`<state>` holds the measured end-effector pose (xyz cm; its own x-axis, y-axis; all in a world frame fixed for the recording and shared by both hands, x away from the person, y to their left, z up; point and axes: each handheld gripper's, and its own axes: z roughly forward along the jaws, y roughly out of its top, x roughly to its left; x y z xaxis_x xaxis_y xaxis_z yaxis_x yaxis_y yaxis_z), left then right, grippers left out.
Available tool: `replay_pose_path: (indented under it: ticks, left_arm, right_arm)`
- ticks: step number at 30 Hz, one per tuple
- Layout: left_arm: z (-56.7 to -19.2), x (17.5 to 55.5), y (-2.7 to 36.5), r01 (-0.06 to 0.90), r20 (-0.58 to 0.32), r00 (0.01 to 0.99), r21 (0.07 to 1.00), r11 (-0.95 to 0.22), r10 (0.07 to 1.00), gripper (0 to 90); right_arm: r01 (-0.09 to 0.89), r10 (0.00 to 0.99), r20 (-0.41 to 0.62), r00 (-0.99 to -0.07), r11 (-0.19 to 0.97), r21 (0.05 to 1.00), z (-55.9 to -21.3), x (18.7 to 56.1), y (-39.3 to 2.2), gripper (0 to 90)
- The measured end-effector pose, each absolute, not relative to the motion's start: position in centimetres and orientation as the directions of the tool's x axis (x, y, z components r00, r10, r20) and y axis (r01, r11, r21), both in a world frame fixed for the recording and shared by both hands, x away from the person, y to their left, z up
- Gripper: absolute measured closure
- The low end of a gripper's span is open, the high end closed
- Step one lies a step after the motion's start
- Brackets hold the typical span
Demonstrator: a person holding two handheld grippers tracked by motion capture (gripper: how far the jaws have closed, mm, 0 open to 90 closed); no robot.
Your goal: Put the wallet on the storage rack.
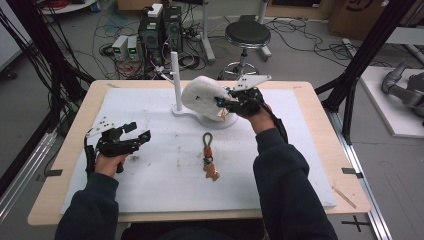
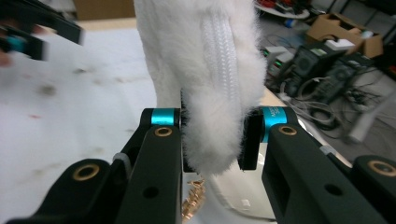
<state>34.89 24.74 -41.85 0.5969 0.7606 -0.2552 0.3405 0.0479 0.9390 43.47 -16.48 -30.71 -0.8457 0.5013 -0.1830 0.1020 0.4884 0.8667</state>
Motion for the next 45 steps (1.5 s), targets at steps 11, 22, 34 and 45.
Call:
replay_pose_path:
  ticks: [11,22,34,45]
  left_arm:
    - [-42.0,34.9,24.6,0.364,-0.264,0.6,0.931,0.035,0.755,21.7]
    - [-42.1,35.0,24.6,0.379,-0.275,0.597,0.925,0.038,0.753,22.3]
    - [-42.1,35.0,24.4,0.392,-0.283,0.6,0.92,0.034,0.748,22.6]
    - [-42.2,35.1,24.2,0.404,-0.288,0.614,0.915,0.021,0.735,24.8]
  right_arm:
    - [0.032,0.516,-0.371,-0.772,0.614,0.789,-30.9,47.6,-16.7,76.2]
    - [0.017,0.458,-0.518,-0.723,0.761,0.649,-32.5,48.7,-17.5,76.2]
    - [0.08,0.389,-0.531,-0.753,0.855,0.512,-35.2,49.4,-16.1,71.1]
    - [0.081,0.514,-0.333,-0.791,0.628,0.774,-33.1,48.0,-16.2,68.6]
